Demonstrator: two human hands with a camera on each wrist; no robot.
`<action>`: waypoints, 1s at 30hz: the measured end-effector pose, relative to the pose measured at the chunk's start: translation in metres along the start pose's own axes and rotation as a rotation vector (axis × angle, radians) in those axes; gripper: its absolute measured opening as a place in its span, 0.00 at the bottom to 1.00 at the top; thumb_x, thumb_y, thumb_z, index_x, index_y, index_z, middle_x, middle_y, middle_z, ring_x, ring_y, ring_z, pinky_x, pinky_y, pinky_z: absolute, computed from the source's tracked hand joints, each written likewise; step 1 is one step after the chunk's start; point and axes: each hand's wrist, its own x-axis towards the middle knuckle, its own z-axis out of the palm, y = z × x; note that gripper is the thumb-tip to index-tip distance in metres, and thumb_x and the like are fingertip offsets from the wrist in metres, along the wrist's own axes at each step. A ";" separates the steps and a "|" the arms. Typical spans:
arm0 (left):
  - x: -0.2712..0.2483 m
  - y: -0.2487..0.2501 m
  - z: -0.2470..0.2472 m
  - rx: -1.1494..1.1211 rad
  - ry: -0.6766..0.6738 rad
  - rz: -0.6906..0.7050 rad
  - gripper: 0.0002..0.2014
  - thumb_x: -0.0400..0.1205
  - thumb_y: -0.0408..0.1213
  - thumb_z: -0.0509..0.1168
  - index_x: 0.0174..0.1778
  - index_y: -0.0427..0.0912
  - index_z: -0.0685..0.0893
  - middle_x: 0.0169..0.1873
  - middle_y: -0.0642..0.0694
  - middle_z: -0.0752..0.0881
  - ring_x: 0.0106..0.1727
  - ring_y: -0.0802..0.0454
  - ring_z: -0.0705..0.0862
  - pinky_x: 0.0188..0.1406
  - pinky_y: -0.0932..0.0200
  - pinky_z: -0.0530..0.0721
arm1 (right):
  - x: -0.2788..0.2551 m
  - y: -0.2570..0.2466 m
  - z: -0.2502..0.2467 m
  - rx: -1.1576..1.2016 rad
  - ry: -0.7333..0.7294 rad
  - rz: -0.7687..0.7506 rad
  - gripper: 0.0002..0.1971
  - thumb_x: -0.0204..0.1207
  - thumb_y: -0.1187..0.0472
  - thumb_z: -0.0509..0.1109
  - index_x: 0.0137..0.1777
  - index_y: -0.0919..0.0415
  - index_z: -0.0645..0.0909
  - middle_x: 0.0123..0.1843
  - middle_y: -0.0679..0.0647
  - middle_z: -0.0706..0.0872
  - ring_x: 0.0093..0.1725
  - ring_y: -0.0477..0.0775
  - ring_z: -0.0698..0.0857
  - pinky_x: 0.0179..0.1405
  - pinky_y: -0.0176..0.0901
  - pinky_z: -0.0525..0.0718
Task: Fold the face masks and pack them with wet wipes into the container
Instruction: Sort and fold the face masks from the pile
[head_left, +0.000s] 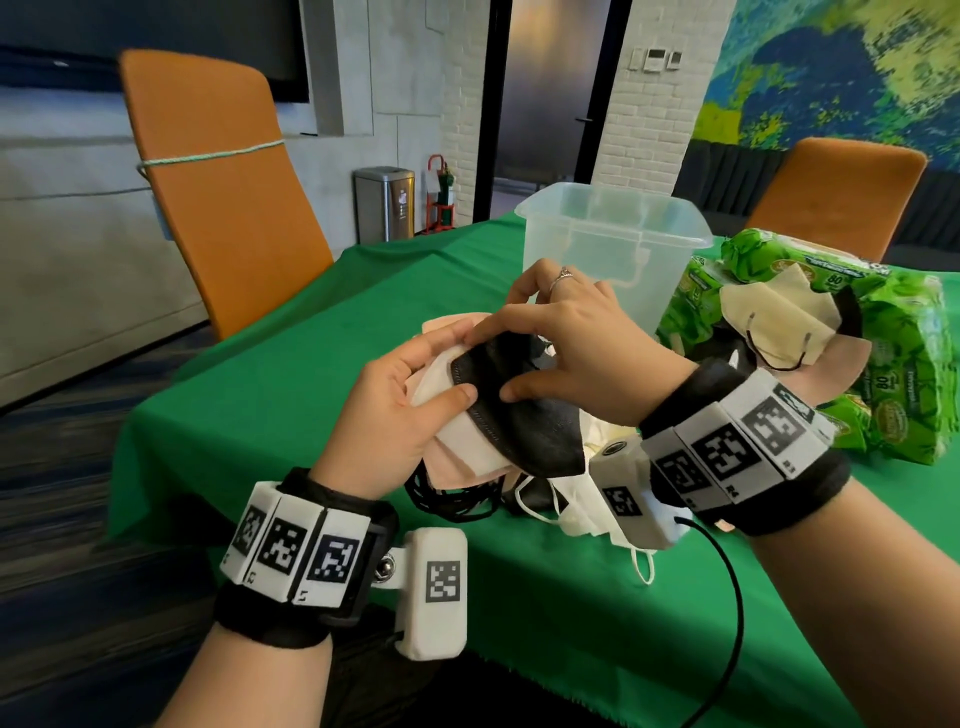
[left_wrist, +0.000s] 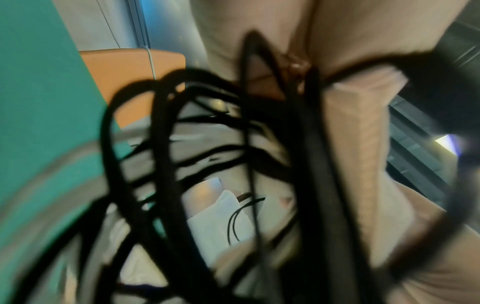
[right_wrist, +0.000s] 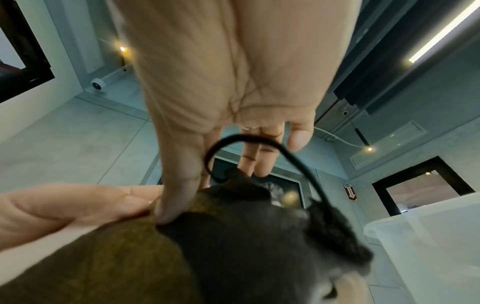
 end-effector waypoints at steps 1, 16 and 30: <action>0.000 0.000 0.000 0.002 -0.011 -0.005 0.24 0.70 0.27 0.64 0.61 0.48 0.81 0.55 0.61 0.87 0.63 0.62 0.82 0.65 0.65 0.77 | 0.001 -0.001 0.001 -0.014 -0.007 0.000 0.25 0.66 0.49 0.77 0.64 0.38 0.77 0.56 0.47 0.65 0.60 0.53 0.68 0.56 0.46 0.63; -0.003 -0.002 -0.002 0.013 0.028 -0.065 0.25 0.68 0.26 0.60 0.57 0.53 0.82 0.50 0.66 0.88 0.57 0.67 0.83 0.56 0.70 0.80 | 0.011 0.001 0.002 0.024 -0.027 -0.015 0.14 0.65 0.51 0.78 0.47 0.53 0.82 0.42 0.42 0.78 0.53 0.51 0.78 0.62 0.49 0.66; -0.002 -0.003 -0.010 0.055 0.137 -0.011 0.29 0.76 0.15 0.62 0.57 0.57 0.80 0.54 0.55 0.86 0.50 0.66 0.85 0.47 0.71 0.81 | -0.015 0.040 -0.006 0.849 0.122 0.119 0.09 0.64 0.70 0.76 0.35 0.62 0.77 0.29 0.45 0.84 0.32 0.40 0.82 0.36 0.30 0.80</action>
